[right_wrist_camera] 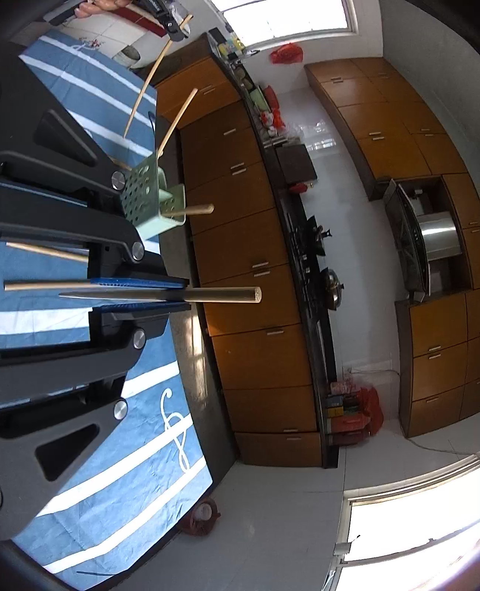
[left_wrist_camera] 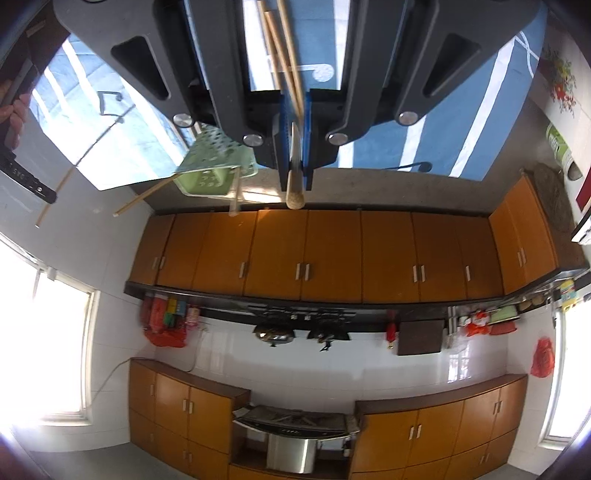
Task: Organize utensils
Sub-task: 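Lift both held chopsticks upright and carry them above the green holder, then open the left tool over the holder while the right tool releases its chopstick too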
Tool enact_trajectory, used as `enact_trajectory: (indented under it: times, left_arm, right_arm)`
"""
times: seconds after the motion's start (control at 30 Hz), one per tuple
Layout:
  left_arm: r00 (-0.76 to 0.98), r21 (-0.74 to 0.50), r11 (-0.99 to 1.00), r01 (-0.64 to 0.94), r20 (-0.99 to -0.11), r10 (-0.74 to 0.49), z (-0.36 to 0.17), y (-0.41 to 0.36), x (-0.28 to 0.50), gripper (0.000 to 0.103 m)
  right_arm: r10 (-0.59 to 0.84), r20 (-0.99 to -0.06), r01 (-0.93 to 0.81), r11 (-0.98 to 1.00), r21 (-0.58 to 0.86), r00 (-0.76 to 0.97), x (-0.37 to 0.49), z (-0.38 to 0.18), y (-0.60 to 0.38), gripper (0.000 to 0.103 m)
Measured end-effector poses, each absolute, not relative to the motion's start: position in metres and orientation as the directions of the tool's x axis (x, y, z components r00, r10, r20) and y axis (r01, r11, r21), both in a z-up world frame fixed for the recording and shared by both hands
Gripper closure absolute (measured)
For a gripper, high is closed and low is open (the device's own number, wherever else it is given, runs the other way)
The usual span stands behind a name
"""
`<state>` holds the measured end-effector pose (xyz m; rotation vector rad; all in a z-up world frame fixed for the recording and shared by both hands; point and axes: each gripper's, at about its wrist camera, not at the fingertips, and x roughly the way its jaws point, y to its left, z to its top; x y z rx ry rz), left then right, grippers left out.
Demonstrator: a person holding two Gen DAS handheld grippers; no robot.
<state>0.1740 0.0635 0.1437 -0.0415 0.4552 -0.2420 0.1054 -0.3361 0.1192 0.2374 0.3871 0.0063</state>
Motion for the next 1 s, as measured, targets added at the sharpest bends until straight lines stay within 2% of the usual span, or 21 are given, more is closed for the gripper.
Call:
enact_trajectory:
  times: [0.3, 0.5, 0.67, 1.0]
  left_arm:
    - [0.850, -0.132, 0.930, 0.342, -0.380, -0.366, 0.188, 0.016, 0.159, 0.096]
    - [0.876, -0.106, 0.938, 0.329, -0.335, -0.346, 0.214, -0.018, 0.184, 0.096]
    - [0.878, -0.076, 0.951, 0.300, -0.368, -0.307, 0.213, -0.034, 0.216, 0.096]
    - [0.814, -0.081, 0.946, 0.313, -0.490, -0.312, 0.171, -0.038, 0.259, 0.096]
  right_arm:
    - [0.176, -0.259, -0.099, 0.953, 0.286, 0.950, 0.106, 0.159, -0.304, 0.095]
    - [0.172, -0.196, -0.109, 0.950, 0.293, 0.965, 0.130, 0.173, -0.286, 0.096]
    - [0.127, -0.150, -0.082, 0.958, 0.274, 0.981, 0.154, 0.179, -0.274, 0.095]
    - [0.125, -0.239, -0.052, 0.956, 0.289, 0.963, 0.197, 0.142, -0.263, 0.096]
